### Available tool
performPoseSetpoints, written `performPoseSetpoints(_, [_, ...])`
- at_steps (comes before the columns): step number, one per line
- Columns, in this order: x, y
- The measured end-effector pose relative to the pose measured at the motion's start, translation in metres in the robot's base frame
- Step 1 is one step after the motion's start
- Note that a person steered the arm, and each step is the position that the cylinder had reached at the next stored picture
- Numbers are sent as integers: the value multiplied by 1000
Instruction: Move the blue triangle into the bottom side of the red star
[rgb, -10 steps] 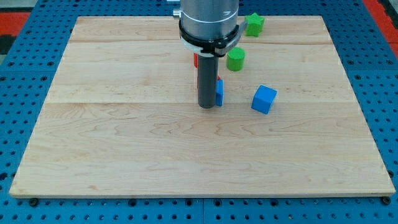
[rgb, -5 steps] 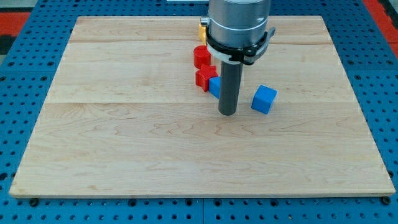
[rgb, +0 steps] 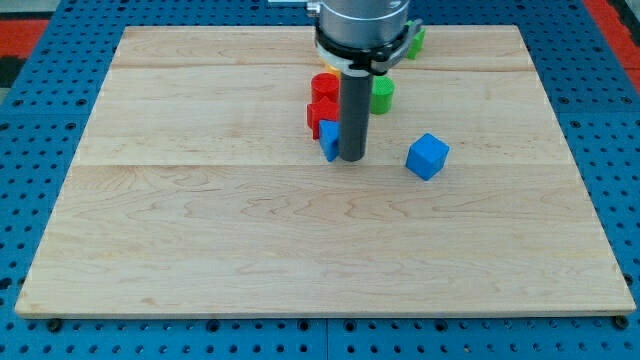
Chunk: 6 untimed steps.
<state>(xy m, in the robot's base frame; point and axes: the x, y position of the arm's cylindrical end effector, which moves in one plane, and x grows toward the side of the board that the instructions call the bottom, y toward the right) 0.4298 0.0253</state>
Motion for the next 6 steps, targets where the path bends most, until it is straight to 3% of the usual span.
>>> performPoseSetpoints(4, [-12,-5])
performPoseSetpoints(6, [-6,45])
